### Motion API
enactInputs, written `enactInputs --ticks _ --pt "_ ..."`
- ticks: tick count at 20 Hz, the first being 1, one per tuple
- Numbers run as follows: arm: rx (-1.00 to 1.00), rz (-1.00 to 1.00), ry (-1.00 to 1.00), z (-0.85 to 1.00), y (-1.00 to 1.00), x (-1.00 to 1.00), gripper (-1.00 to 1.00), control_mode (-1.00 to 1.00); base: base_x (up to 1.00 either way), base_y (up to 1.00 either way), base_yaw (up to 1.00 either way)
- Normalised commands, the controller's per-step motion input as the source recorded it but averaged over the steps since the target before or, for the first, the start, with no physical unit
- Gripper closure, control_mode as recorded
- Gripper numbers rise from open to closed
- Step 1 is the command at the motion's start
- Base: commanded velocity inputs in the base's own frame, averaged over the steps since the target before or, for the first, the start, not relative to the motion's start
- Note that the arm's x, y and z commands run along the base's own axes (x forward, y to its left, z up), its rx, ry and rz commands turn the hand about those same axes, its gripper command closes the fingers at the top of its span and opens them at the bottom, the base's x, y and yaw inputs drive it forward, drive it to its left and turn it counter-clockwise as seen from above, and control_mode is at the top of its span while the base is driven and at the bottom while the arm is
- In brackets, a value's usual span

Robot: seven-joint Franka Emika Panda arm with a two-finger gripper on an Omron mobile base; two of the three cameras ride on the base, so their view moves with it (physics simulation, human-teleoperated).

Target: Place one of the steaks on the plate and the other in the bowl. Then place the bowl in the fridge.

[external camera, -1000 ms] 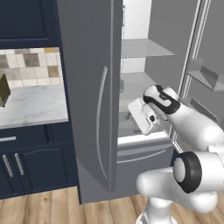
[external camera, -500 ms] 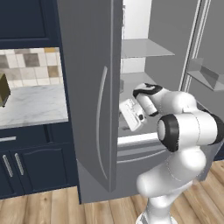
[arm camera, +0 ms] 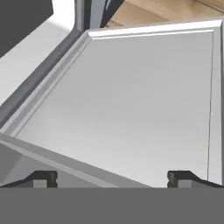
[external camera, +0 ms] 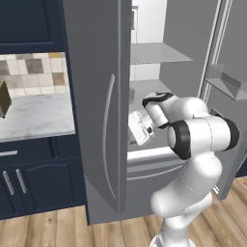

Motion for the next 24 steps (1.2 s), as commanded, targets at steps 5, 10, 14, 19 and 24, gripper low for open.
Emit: enactInputs --ticks 5,10,14,19,24 --pt "0.01 0.02 0.00 0.00 0.66 -0.57 -1.00 -1.00 0.00 0.00 0.00" --pt "0.00 0.03 0.00 0.00 0.94 -0.71 -1.00 -1.00 0.00 0.00 0.00" --pt "0.00 0.02 0.00 0.00 1.00 -0.71 -1.00 -1.00 0.00 0.00 0.00" --pt "-0.01 0.00 -0.04 0.07 0.56 -0.64 -1.00 -1.00 0.00 0.00 0.00" --pt "-0.18 0.05 -0.04 0.12 -0.65 0.02 -1.00 -1.00 0.00 0.00 0.00"
